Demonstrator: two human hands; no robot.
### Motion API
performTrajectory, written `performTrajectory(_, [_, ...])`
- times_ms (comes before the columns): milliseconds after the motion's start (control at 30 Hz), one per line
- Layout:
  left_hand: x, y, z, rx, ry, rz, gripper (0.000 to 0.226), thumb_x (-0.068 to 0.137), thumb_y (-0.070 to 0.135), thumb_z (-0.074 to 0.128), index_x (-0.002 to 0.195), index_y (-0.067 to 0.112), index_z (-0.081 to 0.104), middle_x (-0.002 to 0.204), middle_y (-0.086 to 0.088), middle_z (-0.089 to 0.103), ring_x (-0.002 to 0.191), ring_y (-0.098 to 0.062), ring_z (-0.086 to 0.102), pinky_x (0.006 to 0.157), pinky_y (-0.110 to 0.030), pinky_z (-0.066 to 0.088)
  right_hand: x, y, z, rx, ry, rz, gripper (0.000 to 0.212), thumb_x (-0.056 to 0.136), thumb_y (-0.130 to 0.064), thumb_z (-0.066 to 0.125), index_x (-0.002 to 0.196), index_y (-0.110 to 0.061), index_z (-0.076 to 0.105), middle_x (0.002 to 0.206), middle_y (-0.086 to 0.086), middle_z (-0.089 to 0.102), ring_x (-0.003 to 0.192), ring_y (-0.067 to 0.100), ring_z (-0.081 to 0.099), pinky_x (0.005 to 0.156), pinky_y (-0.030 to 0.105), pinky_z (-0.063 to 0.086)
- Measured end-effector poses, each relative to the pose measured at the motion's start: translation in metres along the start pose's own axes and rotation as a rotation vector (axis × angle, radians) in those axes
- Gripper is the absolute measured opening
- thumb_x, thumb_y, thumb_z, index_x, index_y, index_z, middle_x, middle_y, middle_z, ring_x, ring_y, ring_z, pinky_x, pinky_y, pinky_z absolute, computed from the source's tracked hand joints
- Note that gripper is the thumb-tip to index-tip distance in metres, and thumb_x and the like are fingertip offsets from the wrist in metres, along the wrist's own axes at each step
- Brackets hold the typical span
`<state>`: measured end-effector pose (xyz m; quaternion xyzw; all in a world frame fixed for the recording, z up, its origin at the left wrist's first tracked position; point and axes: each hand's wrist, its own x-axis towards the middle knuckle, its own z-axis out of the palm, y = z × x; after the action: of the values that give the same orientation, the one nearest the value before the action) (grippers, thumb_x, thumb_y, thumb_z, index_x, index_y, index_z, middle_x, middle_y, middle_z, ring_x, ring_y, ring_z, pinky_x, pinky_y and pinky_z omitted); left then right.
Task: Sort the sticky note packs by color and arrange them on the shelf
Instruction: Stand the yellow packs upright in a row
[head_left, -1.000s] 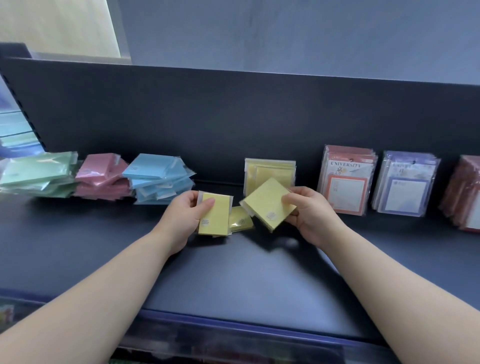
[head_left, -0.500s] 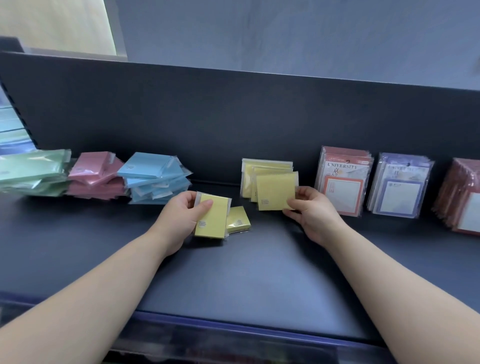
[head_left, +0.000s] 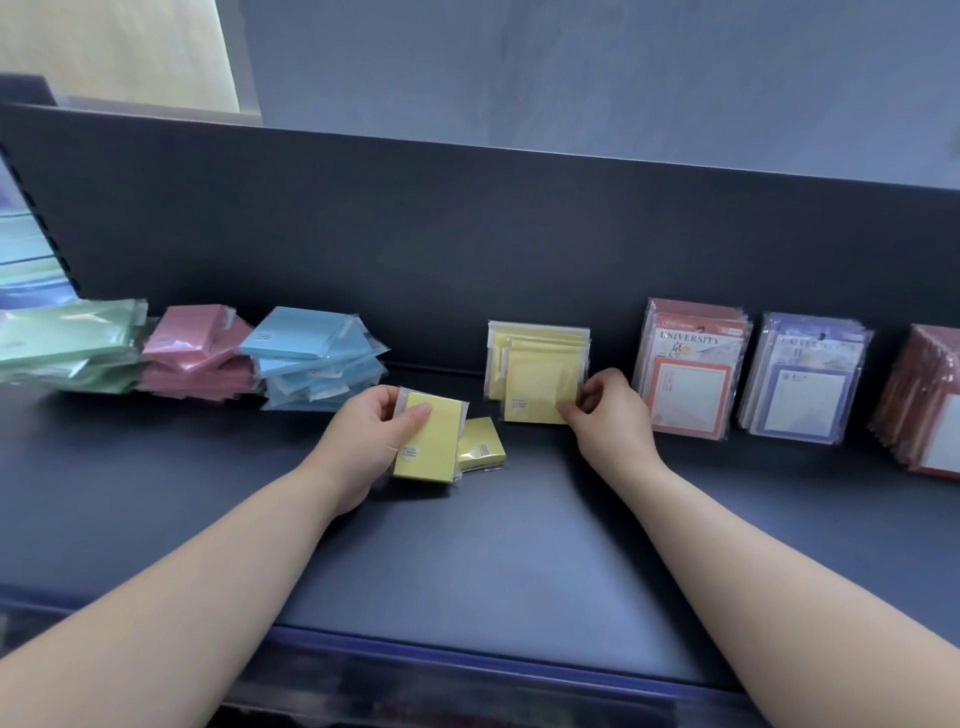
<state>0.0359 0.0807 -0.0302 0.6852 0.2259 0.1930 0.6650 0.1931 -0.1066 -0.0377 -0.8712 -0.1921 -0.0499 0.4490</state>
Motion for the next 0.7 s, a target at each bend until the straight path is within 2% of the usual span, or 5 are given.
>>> performTrajectory(100, [0.000,0.000,0.000,0.003,0.000,0.001,0.011,0.092,0.012,0.059,0.102,0.006,0.061,0.103,-0.015,0.069,0.095,-0.030,0.067,0.085,-0.043,0.055,-0.003,-0.001,0.000,-0.028,-0.015,-0.028,0.047,0.077,-0.025,0.075,0.104,-0.016,0.037,0.093,0.002,0.049,0.081,0.020,0.049,0.067,0.028,0.034])
performTrajectory(200, [0.000,0.000,0.000,0.016,-0.001,0.002,0.009,0.092,0.013,0.059,0.100,0.009,0.061,0.101,-0.013,0.070,0.094,-0.030,0.067,0.085,-0.044,0.055,-0.005,-0.004,0.001,-0.128,-0.060,-0.112,0.054,0.078,-0.025,0.074,0.115,-0.015,0.036,0.107,0.001,0.043,0.085,0.020,0.049,0.072,0.029,0.039])
performTrajectory(333, [0.000,0.000,0.000,0.025,-0.005,0.001,0.010,0.092,0.013,0.060,0.101,0.009,0.061,0.101,-0.013,0.070,0.095,-0.030,0.068,0.086,-0.045,0.055,-0.006,-0.007,0.004,-0.307,-0.070,-0.183,0.048,0.084,-0.024,0.065,0.124,-0.020,0.038,0.112,0.008,0.042,0.076,0.030,0.054,0.070,0.038,0.050])
performTrajectory(567, [0.001,-0.001,-0.001,0.026,-0.007,0.011,0.007,0.092,0.013,0.060,0.098,0.010,0.061,0.102,-0.013,0.070,0.095,-0.029,0.067,0.087,-0.045,0.054,-0.010,-0.009,0.004,-0.353,-0.042,-0.218,0.036,0.087,-0.028,0.061,0.116,-0.016,0.043,0.114,0.007,0.047,0.074,0.027,0.049,0.060,0.033,0.042])
performTrajectory(700, [0.001,-0.002,-0.001,-0.022,-0.011,0.011,0.006,0.094,0.012,0.057,0.099,0.011,0.060,0.100,-0.010,0.069,0.092,-0.026,0.066,0.083,-0.042,0.055,-0.025,-0.020,0.006,-0.263,-0.094,-0.428,0.037,0.090,-0.037,0.056,0.122,-0.019,0.052,0.120,-0.002,0.053,0.090,0.018,0.055,0.075,0.033,0.047])
